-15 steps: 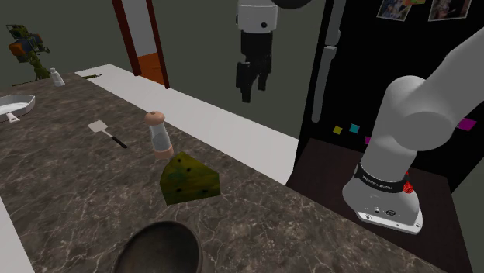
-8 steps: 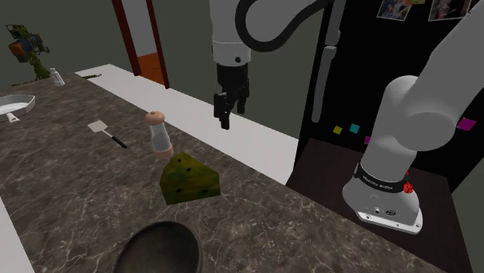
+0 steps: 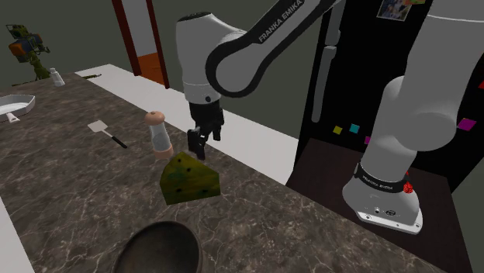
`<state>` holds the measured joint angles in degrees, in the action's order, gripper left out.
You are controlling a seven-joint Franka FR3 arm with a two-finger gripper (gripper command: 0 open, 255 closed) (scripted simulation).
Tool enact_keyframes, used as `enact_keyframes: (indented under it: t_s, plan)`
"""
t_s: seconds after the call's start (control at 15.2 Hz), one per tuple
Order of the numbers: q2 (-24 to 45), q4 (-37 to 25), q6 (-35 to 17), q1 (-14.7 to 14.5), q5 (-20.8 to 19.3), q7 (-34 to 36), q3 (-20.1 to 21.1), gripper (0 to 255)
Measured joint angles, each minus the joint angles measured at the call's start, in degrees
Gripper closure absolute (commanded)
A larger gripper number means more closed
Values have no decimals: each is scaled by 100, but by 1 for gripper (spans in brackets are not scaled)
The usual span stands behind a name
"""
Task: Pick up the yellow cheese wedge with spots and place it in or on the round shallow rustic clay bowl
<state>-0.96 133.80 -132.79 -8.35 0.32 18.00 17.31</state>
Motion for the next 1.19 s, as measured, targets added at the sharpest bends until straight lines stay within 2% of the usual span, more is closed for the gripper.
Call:
enact_keyframes:
  t_s: [0.26, 0.53, 0.79, 1.19]
  plan:
    - [793, -415, -324, -141, -408, 306, 91, 0]
    - [1204, -499, -623, -222, -627, 487, 76, 0]
    - [1441, -473, -872, -247, -759, 566, 27, 0]
    - [1488, -457, -934, -260, -788, 595, 18, 0]
